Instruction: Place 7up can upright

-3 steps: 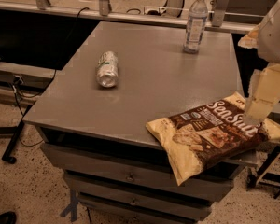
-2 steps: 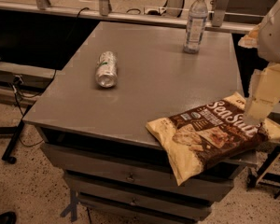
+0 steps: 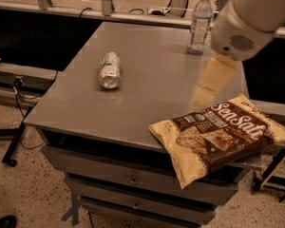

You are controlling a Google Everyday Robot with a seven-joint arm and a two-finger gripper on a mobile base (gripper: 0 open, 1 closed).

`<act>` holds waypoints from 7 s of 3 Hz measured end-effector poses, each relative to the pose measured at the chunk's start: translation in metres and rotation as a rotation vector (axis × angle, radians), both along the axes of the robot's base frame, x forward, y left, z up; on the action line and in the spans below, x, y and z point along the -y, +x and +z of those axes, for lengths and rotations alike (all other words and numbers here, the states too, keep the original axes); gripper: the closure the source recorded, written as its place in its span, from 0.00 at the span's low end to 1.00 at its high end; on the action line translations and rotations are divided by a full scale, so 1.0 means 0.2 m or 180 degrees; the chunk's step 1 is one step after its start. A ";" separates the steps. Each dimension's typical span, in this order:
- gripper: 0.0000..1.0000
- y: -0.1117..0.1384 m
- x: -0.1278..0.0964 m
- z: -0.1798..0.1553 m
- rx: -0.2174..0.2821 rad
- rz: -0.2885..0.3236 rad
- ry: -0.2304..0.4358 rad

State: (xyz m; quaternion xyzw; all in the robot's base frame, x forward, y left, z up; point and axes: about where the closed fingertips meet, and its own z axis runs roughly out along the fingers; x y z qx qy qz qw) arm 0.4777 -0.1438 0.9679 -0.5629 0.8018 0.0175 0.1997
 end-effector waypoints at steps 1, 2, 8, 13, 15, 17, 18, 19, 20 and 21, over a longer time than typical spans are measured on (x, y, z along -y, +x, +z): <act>0.00 0.15 -0.34 -0.07 -0.0091 -0.0106 0.0194; 0.00 0.32 -0.69 -0.16 -0.0212 -0.0243 0.0338; 0.00 0.95 -0.99 -0.32 -0.0491 -0.1698 0.0761; 0.18 1.22 -1.02 -0.65 -0.0494 -0.3539 0.0197; 0.63 1.26 -1.05 -0.49 -0.0227 -0.3426 0.0259; 1.00 1.31 -0.99 -0.16 0.0172 -0.2407 0.1003; 1.00 1.30 -1.02 -0.16 0.0128 -0.1874 0.1555; 1.00 1.30 -0.97 -0.07 0.0286 -0.1696 0.1789; 1.00 1.28 -0.97 -0.07 0.0336 -0.1680 0.1835; 1.00 1.21 -0.95 -0.07 0.0654 -0.1544 0.1913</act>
Offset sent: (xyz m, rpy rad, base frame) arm 0.1148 0.2314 -0.0612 0.2031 0.1645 -0.2568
